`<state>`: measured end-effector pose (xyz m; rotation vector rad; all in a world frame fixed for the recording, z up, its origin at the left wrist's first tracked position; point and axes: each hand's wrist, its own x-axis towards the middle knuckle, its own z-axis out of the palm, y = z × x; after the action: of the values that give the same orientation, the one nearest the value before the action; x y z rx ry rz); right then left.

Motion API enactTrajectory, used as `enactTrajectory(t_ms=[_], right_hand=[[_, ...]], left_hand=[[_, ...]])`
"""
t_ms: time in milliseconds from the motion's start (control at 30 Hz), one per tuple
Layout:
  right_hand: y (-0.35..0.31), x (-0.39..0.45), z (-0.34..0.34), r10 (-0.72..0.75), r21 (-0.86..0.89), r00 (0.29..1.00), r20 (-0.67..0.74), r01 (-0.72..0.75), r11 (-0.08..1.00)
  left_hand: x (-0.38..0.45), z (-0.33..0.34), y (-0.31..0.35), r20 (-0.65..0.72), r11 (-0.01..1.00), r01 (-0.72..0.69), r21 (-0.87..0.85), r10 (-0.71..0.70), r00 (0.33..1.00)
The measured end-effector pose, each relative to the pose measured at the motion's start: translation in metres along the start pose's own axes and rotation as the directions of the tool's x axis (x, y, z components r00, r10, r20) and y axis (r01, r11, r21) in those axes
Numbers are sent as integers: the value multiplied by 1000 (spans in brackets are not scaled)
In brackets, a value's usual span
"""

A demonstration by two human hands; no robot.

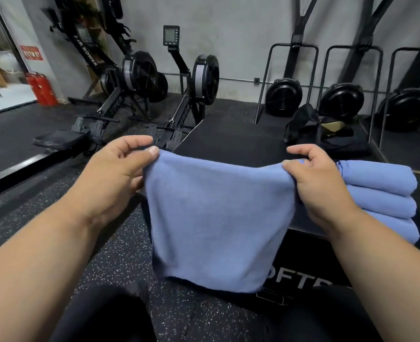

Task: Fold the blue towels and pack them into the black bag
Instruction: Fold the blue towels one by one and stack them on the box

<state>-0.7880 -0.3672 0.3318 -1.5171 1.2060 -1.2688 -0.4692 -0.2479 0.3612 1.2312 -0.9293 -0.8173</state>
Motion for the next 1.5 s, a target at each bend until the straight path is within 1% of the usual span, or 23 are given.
enactTrajectory(t_ms=[33,133,233,267,333,367,400,433,467,500,567,633,733,800,867,900,967,1033,1100,1167,1233,1333,1500], right_hand=[[-2,15,3,38,18,999,0,-38,999],[-7,78,24,93,67,995,-28,-91,994],[-5,152,56,198,226,980,-21,-188,956],[0,173,65,219,223,975,-19,-209,952],[20,198,82,250,74,968,2,-250,965],[33,201,87,267,-21,963,20,-267,964],[49,197,90,284,-97,958,38,-280,955],[65,188,90,289,-160,956,58,-277,947],[83,177,89,299,-216,952,69,-278,936],[101,164,86,317,-256,946,71,-289,922],[137,133,80,363,-271,927,91,-327,905],[161,102,71,354,-323,927,119,-301,897],[175,70,59,279,-376,957,85,-229,898],[174,62,55,265,-379,961,80,-217,900],[174,54,51,253,-397,958,133,-183,900],[175,50,49,243,-395,958,153,-165,904],[175,39,46,214,-373,960,180,-135,918],[174,31,44,207,-351,957,205,-126,928],[174,26,44,211,-363,953,215,-123,924],[177,21,43,137,-476,977,164,-43,879],[180,17,42,56,-610,989,133,37,791],[178,14,44,72,-679,985,158,55,732],[174,15,45,56,-604,989,135,37,796]], left_hand=[[12,4,0,-2,998,27,-51,-28,1000],[64,18,-2,14,991,93,-100,-92,996],[141,31,-13,23,969,185,-164,-184,983],[169,33,-20,10,961,201,-190,-203,979],[214,38,-41,33,946,271,-175,-270,962],[224,41,-53,71,936,339,-100,-333,940],[228,42,-68,85,916,401,23,-402,912],[228,39,-86,58,887,436,153,-448,892],[223,34,-102,-3,860,426,280,-443,897],[213,26,-118,-67,839,390,379,-396,916],[183,5,-150,-138,810,334,483,-306,942],[144,-10,-177,-211,787,324,525,-248,946],[88,-16,-207,-305,776,385,499,-259,916],[72,-12,-219,-286,801,441,406,-347,893],[70,-5,-226,-246,821,477,312,-415,876],[71,-2,-228,-239,829,478,291,-421,875],[74,-2,-235,-242,834,456,311,-394,887],[75,-7,-246,-251,810,433,395,-359,899],[72,-15,-256,-251,779,444,442,-368,895],[68,-22,-264,-198,767,446,461,-402,894],[64,-25,-269,-135,774,442,453,-430,893],[61,-27,-273,-139,801,443,404,-425,895],[64,-24,-267,-174,821,394,414,-353,919]])
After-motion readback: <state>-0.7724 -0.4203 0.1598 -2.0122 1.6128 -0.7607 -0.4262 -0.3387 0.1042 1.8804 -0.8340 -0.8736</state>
